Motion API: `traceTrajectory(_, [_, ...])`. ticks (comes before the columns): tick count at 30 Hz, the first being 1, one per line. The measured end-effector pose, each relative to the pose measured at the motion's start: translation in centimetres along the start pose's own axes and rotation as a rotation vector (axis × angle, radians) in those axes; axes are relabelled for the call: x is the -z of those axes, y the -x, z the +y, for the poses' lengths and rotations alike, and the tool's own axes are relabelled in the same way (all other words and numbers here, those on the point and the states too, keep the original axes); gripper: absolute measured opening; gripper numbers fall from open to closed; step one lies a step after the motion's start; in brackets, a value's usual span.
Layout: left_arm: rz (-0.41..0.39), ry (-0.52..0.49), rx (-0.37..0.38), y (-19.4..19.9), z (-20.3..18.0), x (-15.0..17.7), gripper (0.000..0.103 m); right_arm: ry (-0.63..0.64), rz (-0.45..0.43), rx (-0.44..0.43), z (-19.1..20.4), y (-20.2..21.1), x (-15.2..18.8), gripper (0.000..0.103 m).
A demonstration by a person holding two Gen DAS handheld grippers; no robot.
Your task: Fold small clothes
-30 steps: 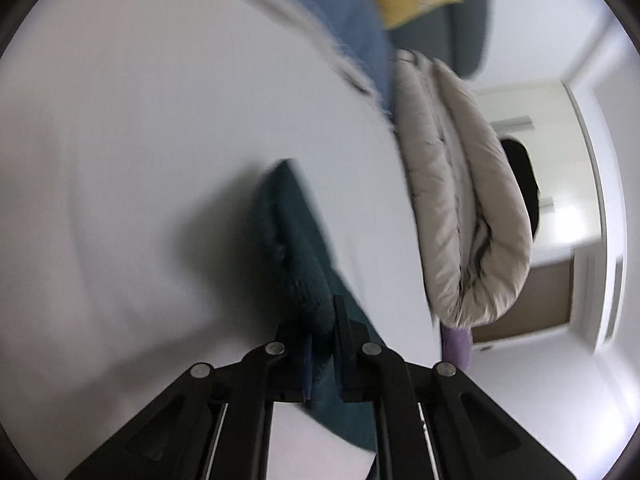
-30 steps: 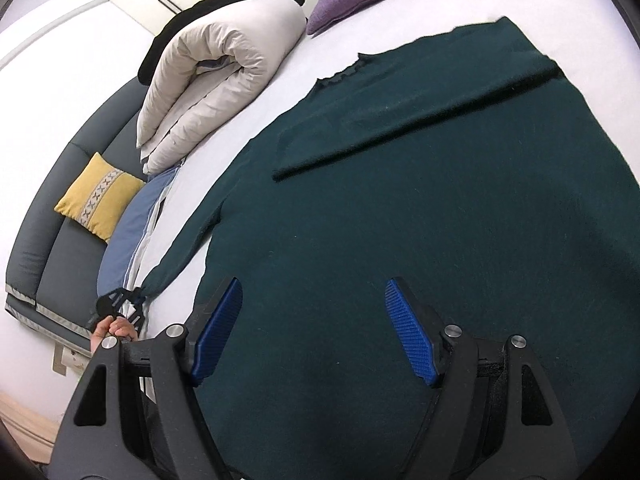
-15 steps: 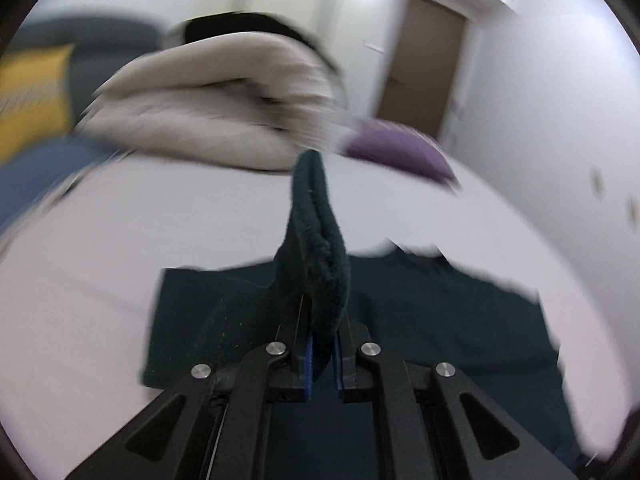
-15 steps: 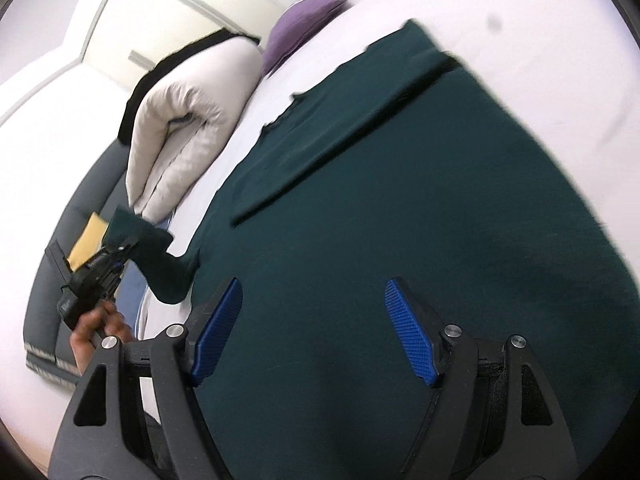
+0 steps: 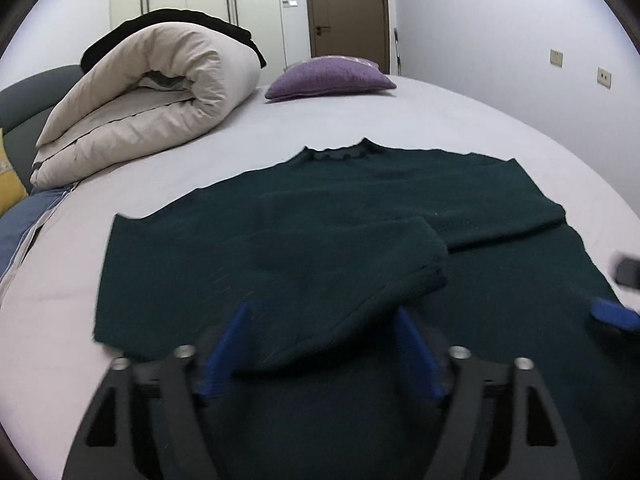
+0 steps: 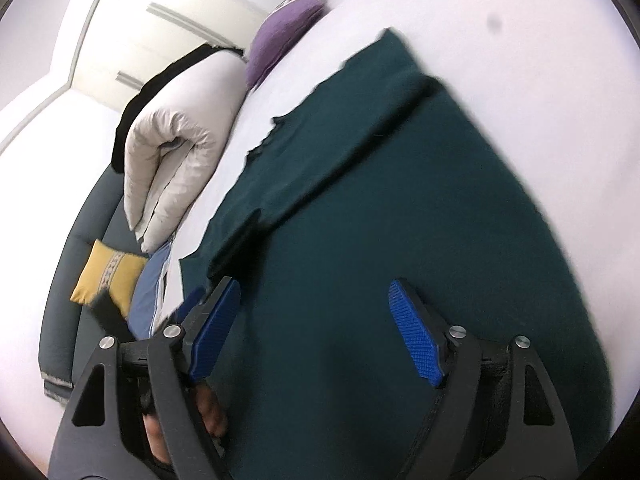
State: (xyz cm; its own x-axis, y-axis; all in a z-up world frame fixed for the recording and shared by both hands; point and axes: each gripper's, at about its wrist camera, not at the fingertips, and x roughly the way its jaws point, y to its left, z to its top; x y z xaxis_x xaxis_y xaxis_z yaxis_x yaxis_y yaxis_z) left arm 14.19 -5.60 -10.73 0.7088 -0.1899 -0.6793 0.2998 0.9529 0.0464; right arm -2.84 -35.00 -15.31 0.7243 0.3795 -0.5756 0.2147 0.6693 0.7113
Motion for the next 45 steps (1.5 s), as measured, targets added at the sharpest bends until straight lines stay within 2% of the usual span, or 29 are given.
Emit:
traceTrajectory(3, [-0.007, 0.013, 0.004, 1.8, 1.0, 1.9, 0.084, 0.038, 0.055, -0.032, 3.0, -3.0, -1.3, 0.081])
traceTrajectory(5, [-0.019, 0.044, 0.036, 3.1, 1.9, 2.9, 0.084, 0.072, 0.098, -0.044, 4.9, -5.6, -2.0, 0.083])
traceTrajectory(10, [-0.015, 0.145, 0.06, 4.3, 5.2, 4.9, 0.084, 0.073, 0.22, 0.046, 7.2, -12.1, -2.2, 0.083])
traceTrajectory(13, [-0.001, 0.248, 0.08, 4.2, 7.7, 6.0, 0.084, 0.073, 0.218, 0.089, 7.8, -14.2, -2.5, 0.082])
traceTrajectory(15, [0.009, 0.318, 0.101, 4.0, 9.1, 6.6, 0.084, 0.084, 0.216, 0.088, 8.7, -15.0, -2.8, 0.075])
traceTrajectory(17, [0.02, 0.377, 0.114, 3.7, 10.3, 7.2, 0.084, 0.105, 0.226, 0.087, 9.2, -15.7, -2.8, 0.052])
traceTrajectory(18, [0.025, 0.401, 0.119, 3.6, 10.7, 7.4, 0.083, 0.142, 0.244, 0.085, 10.0, -16.3, -2.6, 0.046])
traceTrajectory(20, [0.029, 0.435, 0.132, 3.4, 11.3, 7.8, 0.083, 0.23, 0.266, 0.127, 11.2, -17.3, -2.0, 0.018])
traceTrajectory(23, [0.024, 0.458, 0.142, 3.6, 11.7, 8.0, 0.083, 0.329, 0.267, 0.169, 12.9, -17.6, -2.2, 0.008])
traceTrajectory(26, [0.019, 0.463, 0.143, 3.8, 11.7, 7.9, 0.083, 0.385, 0.235, 0.146, 14.2, -15.9, -3.0, 0.007])
traceTrajectory(29, [0.008, 0.466, 0.142, 4.2, 11.7, 7.6, 0.083, 0.48, 0.158, 0.117, 16.8, -13.1, -5.6, 0.007])
traceTrajectory(32, [0.005, 0.466, 0.136, 4.3, 11.8, 7.4, 0.083, 0.531, 0.101, 0.135, 17.3, -11.7, -8.5, 0.007])
traceTrajectory(35, [0.006, 0.464, 0.125, 4.0, 11.8, 7.0, 0.083, 0.493, 0.099, 0.177, 14.4, -12.2, -11.3, 0.007])
traceTrajectory(39, [0.011, 0.446, 0.097, 3.6, 12.1, 6.3, 0.083, 0.353, 0.158, 0.248, 7.9, -15.1, -13.5, 0.007])
traceTrajectory(41, [0.001, 0.444, 0.075, 3.4, 12.7, 5.4, 0.083, 0.329, 0.168, 0.234, 6.5, -15.8, -13.5, 0.012])
traceTrajectory(45, [-0.028, 0.432, 0.019, 2.4, 14.3, 2.4, 0.083, 0.311, 0.167, 0.186, 5.9, -15.7, -12.9, 0.015])
